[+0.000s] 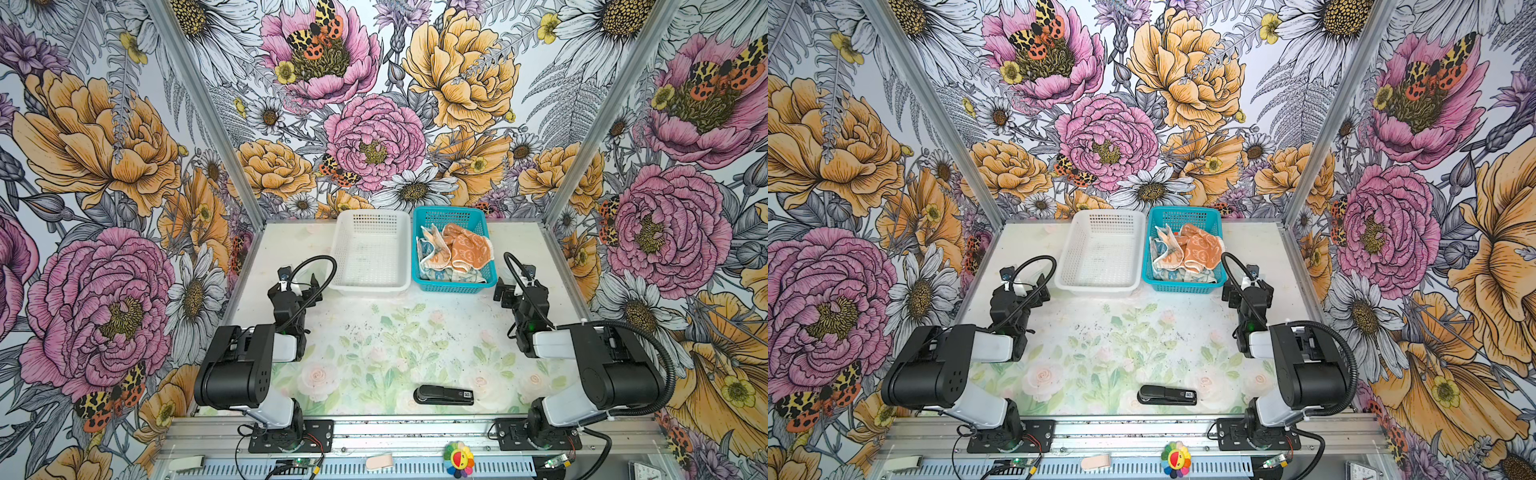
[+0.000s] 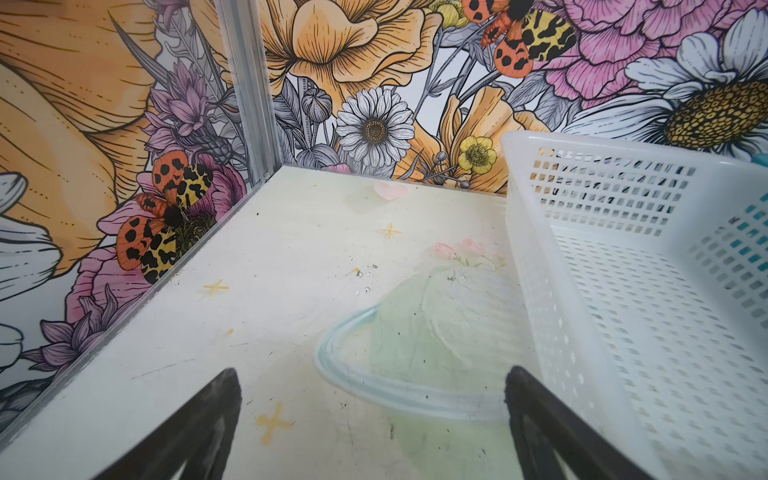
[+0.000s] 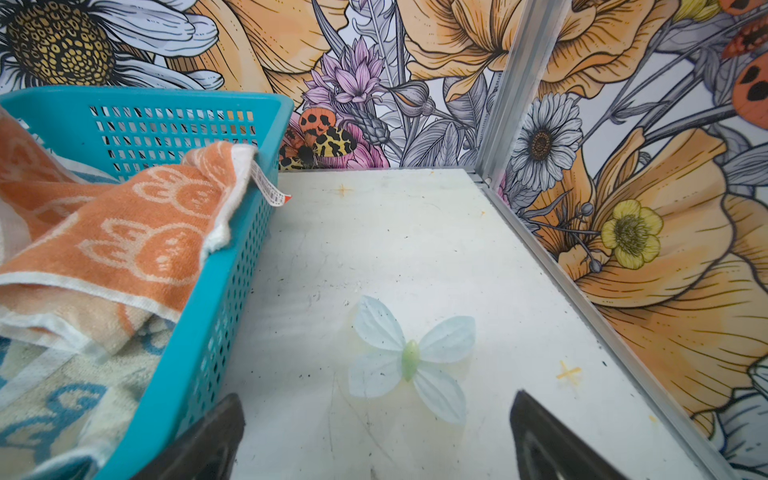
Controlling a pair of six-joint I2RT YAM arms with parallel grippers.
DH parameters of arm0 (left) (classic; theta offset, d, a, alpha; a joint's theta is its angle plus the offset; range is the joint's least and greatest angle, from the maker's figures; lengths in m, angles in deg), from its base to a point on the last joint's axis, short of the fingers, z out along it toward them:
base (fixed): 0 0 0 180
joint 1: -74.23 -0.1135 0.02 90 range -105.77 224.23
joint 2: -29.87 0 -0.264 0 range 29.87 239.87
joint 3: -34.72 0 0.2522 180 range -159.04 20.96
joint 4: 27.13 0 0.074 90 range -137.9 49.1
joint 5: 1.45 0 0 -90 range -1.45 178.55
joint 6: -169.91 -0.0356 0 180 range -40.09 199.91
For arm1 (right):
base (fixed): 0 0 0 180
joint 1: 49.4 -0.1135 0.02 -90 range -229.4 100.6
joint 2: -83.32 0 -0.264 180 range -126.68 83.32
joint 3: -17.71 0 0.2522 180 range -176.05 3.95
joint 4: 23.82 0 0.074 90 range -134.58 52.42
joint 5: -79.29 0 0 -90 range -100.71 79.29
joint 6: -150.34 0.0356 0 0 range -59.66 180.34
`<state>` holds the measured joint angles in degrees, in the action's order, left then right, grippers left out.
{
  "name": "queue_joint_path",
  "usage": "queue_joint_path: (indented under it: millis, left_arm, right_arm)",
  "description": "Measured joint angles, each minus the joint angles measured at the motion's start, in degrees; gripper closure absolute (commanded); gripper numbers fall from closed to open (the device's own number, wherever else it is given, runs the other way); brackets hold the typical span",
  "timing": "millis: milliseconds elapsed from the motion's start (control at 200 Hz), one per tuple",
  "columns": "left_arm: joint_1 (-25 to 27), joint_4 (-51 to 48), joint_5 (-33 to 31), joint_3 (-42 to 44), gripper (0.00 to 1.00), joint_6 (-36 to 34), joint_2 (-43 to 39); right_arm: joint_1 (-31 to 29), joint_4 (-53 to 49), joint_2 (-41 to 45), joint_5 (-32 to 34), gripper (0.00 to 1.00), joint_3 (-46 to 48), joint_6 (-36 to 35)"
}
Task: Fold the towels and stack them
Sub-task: 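Grasp the white basket rim with the left gripper while the right arm approaches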
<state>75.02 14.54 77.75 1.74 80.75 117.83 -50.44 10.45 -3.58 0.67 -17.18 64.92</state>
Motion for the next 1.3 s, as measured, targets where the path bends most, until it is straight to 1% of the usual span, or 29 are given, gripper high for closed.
queue_joint_path:
  millis: [60,130,230,310,435,555,660,726,846,961,1101,1181,1301]
  left_arm:
    - [2.5,-4.0,-3.9,-1.0,0.01,-0.5,-2.1]
    - [4.8,-10.9,-8.7,-3.9,0.01,-0.6,-6.0]
    - [5.6,-17.6,-14.7,-7.4,0.01,0.5,-12.6]
    - [5.9,-22.7,-17.8,-8.7,0.01,2.3,-18.5]
    - [7.8,-32.2,-19.5,-12.0,0.01,6.0,-24.8]
    - [10.0,-42.2,-18.3,-18.6,0.01,10.1,-26.5]
    - [12.6,-50.9,-15.1,-25.4,0.01,12.9,-25.3]
    - [15.4,-56.2,-12.9,-29.8,0.01,13.9,-23.0]
    - [22.2,-65.2,-9.0,-37.7,0.01,14.1,-16.0]
    - [28.6,-72.2,-6.0,-43.2,0.01,13.4,-9.5]
    - [34.4,-79.7,-2.0,-48.7,0.01,10.7,-2.8]
    - [36.4,-82.7,0.5,-50.9,0.01,8.9,0.2]
    - [38.5,-85.9,3.1,-51.4,0.01,6.8,2.4]
  right_arm:
    - [-0.5,-1.0,0.9,1.2,0.01,-0.5,-0.2]
    - [-2.2,-1.7,1.2,3.7,0.01,-1.3,-1.0]
    - [-4.5,-3.8,2.6,7.6,0.01,-1.9,-1.7]
    - [-5.3,-5.9,5.0,10.3,0.00,-2.1,-1.6]
    - [-5.4,-10.9,10.0,14.4,0.01,-3.5,-1.1]
    - [-5.4,-17.2,13.2,17.1,0.00,-7.0,0.8]
    - [-5.4,-24.9,14.9,17.6,0.01,-11.1,3.5]
    - [-5.4,-29.9,15.6,17.3,0.01,-13.7,5.2]
    - [-5.4,-39.4,16.0,15.3,0.00,-18.9,8.3]
    - [-5.4,-46.6,16.0,12.3,0.01,-23.5,10.8]
    - [-5.4,-51.7,16.0,8.9,0.01,-26.1,12.8]
    - [-5.4,-53.7,15.8,6.9,0.00,-26.6,13.6]
    - [-5.4,-56.0,14.1,4.7,0.00,-27.8,14.7]
